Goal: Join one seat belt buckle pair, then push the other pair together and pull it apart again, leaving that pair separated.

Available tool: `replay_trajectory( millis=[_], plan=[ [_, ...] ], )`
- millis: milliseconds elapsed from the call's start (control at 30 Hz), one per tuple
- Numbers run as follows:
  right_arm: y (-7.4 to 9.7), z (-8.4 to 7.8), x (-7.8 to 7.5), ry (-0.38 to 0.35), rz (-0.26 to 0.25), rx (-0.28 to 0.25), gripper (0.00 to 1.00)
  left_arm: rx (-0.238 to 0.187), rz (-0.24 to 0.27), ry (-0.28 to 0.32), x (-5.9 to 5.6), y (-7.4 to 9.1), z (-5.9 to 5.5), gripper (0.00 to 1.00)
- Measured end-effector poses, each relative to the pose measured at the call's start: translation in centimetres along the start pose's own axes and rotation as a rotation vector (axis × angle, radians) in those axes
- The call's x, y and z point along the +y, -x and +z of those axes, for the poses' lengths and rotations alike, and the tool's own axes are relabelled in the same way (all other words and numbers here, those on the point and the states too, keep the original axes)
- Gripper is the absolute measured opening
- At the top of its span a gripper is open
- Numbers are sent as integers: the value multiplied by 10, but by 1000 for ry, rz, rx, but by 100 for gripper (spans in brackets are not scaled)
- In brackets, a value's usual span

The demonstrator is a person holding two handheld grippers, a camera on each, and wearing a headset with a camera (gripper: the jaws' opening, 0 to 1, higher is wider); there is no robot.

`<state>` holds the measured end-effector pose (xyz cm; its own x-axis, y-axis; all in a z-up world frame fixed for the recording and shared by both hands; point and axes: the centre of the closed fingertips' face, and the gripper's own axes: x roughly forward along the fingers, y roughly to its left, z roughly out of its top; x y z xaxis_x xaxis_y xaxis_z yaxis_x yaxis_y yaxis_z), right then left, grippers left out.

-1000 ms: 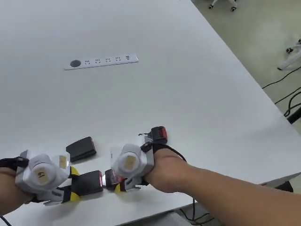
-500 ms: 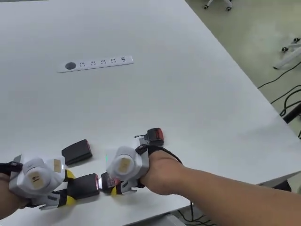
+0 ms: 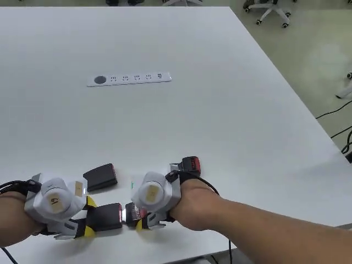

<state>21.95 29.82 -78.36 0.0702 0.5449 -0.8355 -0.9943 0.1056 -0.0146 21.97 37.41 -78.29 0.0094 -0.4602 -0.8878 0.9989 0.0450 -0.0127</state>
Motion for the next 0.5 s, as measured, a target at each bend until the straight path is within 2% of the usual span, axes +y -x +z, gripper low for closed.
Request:
replay_trajectory(
  millis=[133,233,500],
  plan=[
    [0,1,-2,-9,1,-18,33,4,-2,-1,-1,0,1,31],
    [0,1,-2,-5,1,-6,33,26,-7,-10,-1,0,1,32],
    [0,0,-2,0,5,19,34,57,5,16,0,1,2,33]
  ],
)
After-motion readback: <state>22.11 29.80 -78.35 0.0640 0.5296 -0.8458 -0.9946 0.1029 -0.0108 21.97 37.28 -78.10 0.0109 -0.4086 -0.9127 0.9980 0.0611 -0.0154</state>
